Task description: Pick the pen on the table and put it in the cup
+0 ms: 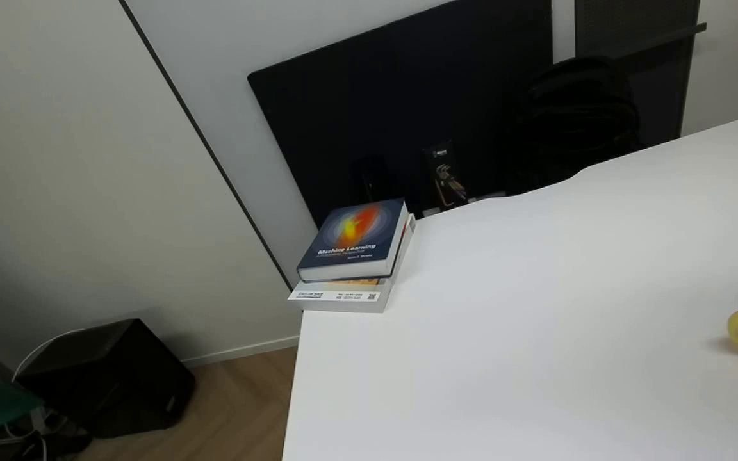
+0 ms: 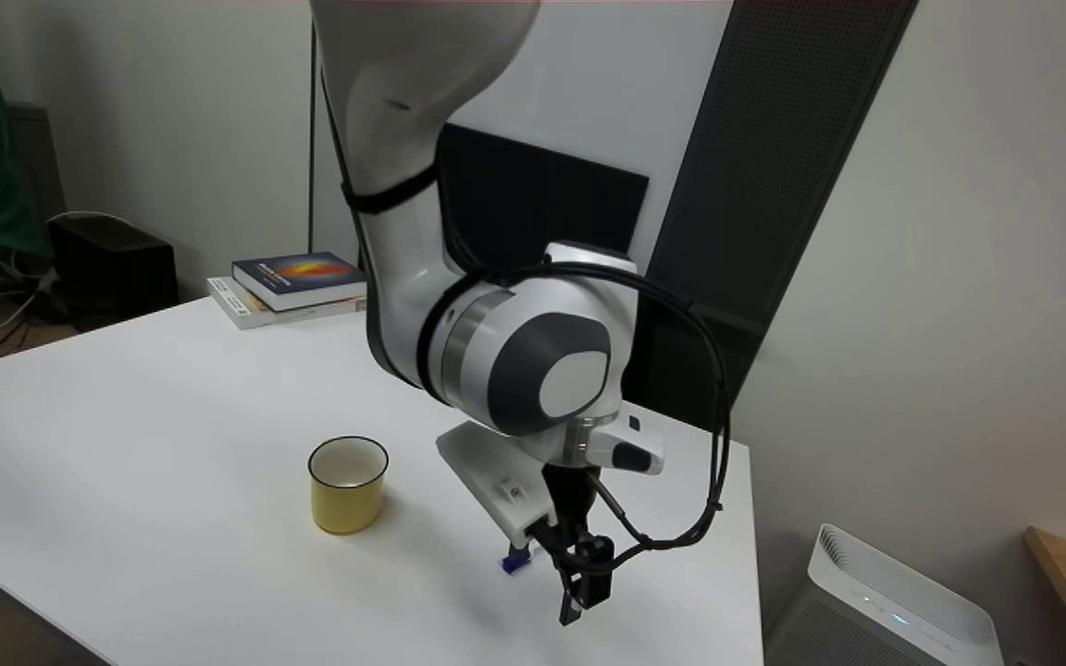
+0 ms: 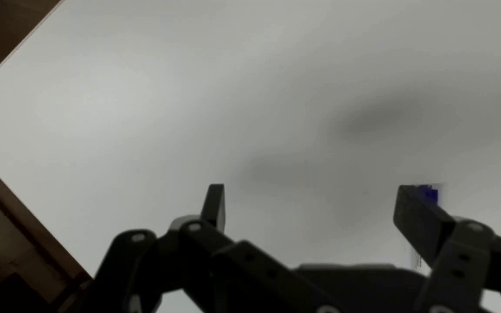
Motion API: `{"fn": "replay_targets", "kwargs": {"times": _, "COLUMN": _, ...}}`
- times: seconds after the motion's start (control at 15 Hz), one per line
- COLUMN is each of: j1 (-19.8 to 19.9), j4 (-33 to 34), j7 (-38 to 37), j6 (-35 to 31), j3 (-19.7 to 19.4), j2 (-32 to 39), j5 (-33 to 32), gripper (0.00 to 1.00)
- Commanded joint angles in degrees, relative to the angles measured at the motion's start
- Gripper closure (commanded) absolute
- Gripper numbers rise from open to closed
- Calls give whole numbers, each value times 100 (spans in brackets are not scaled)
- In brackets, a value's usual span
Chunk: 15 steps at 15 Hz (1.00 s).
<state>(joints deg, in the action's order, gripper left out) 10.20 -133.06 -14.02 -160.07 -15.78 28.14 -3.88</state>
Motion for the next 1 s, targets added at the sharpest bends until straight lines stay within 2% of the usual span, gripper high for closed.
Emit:
{"fn": "replay_targets", "kwargs": {"times": 0.0, "j1": -320, "j4": 597, "j7": -495, "j6": -61, "j3": -126, "j2": 681, "j5": 340, "gripper": 0}}
{"fn": "replay_targets", "kwargs": {"times": 0.6, "j1": -779, "j4": 1473, "j7": -687, "j6": -155, "j3": -33, "j2": 1435, "j5": 875, "gripper": 0}}
{"fn": "replay_targets", "kwargs": {"times": 0.67, "j1": -746, "j4": 1520, "j7": -580, "j6": -9, "j3": -2, "j2": 1427, "j5": 872, "gripper": 0}}
{"fn": "replay_targets", "kwargs": {"times": 0.73, "j1": -765, "j4": 1300, "j7": -487, "j6": -128, "j3": -21, "j2": 1316, "j5": 840, "gripper": 0}}
{"fn": "replay_targets", "kwargs": {"times": 0.93, "j1": -766, "j4": 1397, "j7": -489, "j6": -97, "j3": -10, "j2": 1385, "j5": 848, "gripper": 0}}
